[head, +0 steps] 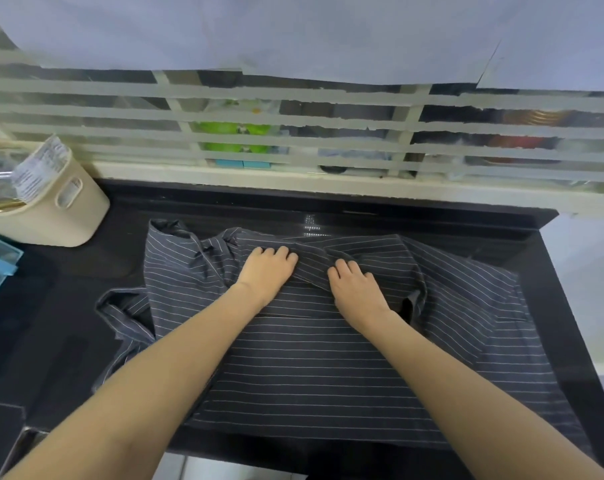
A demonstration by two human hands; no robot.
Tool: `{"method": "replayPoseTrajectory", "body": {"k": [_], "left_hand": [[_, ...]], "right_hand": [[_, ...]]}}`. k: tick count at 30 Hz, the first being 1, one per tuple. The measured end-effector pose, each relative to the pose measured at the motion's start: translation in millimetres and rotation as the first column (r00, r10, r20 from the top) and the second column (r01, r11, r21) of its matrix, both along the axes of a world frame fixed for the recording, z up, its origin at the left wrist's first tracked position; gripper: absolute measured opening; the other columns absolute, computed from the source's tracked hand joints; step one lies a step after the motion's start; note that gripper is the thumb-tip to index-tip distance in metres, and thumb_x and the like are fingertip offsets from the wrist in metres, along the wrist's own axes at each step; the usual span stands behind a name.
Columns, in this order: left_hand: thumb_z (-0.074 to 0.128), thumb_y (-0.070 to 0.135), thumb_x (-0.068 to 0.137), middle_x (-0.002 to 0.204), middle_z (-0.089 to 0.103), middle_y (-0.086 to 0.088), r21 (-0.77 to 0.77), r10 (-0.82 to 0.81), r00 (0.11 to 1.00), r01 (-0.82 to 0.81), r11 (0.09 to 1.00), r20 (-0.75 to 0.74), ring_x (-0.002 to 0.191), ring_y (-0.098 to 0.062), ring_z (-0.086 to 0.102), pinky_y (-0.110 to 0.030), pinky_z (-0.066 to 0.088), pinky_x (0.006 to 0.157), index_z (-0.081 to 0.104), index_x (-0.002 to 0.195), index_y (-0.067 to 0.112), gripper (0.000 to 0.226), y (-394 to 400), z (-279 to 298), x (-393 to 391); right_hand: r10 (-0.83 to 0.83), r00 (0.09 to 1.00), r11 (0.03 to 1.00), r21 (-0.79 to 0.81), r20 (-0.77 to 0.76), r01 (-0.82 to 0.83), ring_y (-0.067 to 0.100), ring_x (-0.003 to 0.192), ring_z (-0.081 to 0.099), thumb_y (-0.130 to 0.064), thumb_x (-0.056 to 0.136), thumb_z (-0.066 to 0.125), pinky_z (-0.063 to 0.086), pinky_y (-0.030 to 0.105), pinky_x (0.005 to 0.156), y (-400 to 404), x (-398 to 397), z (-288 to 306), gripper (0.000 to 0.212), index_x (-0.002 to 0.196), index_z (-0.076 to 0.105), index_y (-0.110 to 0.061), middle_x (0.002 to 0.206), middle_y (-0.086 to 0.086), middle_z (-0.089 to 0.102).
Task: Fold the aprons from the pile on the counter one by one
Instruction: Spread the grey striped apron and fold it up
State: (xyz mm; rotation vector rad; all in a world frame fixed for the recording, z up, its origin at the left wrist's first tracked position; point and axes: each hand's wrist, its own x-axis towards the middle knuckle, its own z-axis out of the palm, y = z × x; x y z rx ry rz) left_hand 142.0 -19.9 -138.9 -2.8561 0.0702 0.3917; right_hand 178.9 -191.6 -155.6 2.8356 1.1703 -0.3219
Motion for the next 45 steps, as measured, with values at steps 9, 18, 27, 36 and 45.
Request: {"method": "replayPoseTrajectory", "body": {"k": [9, 18, 27, 36, 45], "left_hand": [[0.046, 0.023, 0.087, 0.1, 0.06, -0.006, -0.237, -0.231, 0.959, 0.189, 0.953, -0.163, 0.089, -0.023, 0.058, -0.032, 0.045, 0.074, 0.055, 0.099, 0.011, 0.019, 28, 41, -48], [0.051, 0.036, 0.089, 0.125, 0.044, -0.003, -0.449, -0.146, 0.982, 0.078, 0.89, -0.119, 0.114, -0.022, 0.045, -0.034, 0.042, 0.094, 0.042, 0.128, 0.019, 0.043, -5, 40, -15], [0.049, 0.022, 0.097, 0.146, 0.028, -0.015, 0.026, -0.105, 0.914, 0.125, 0.992, -0.392, 0.131, -0.037, 0.028, -0.046, 0.041, 0.102, 0.031, 0.143, 0.011, 0.051, -58, -2, -1], [0.057, 0.031, 0.089, 0.1, 0.06, 0.002, -0.316, -0.18, 0.755, -0.037, 0.948, -0.631, 0.096, -0.017, 0.056, -0.03, 0.042, 0.085, 0.061, 0.107, 0.015, 0.024, -55, 27, 2], [0.047, 0.019, 0.096, 0.143, 0.032, -0.011, -0.376, 0.14, 0.971, -0.206, 0.904, -0.193, 0.11, -0.031, 0.055, -0.036, 0.046, 0.091, 0.029, 0.143, 0.015, 0.051, -31, 27, 69]], "right_hand": [[-0.029, 0.998, 0.993, -0.112, 0.049, 0.034, 0.03, 0.127, 0.038, -0.006, 0.09, 0.056, 0.037, 0.04, 0.102, -17, 17, 21, 0.043, 0.132, 0.043, -0.008, 0.137, 0.013, 0.042], [-0.169, 0.978, 0.976, -0.115, 0.125, 0.183, 0.029, 0.125, 0.039, -0.013, 0.089, 0.057, 0.032, 0.044, 0.106, -73, -13, 16, 0.055, 0.137, 0.031, -0.012, 0.14, 0.011, 0.036], [-0.301, 0.913, 0.908, -0.212, 0.274, 0.363, 0.032, 0.109, 0.054, -0.007, 0.08, 0.066, 0.037, 0.042, 0.097, -124, 31, 49, 0.038, 0.116, 0.053, -0.009, 0.116, 0.012, 0.056], [-0.243, 0.945, 0.884, -0.352, 0.22, 0.309, 0.034, 0.127, 0.037, -0.011, 0.083, 0.064, 0.026, 0.051, 0.106, -165, 65, 63, 0.05, 0.13, 0.047, -0.011, 0.131, 0.015, 0.047], [-0.456, 0.758, 0.844, 0.042, -0.465, 0.534, 0.034, 0.137, 0.021, -0.054, 0.085, 0.058, 0.024, 0.051, 0.109, -143, 83, 45, 0.066, 0.138, 0.038, -0.02, 0.149, 0.01, 0.025]]}}
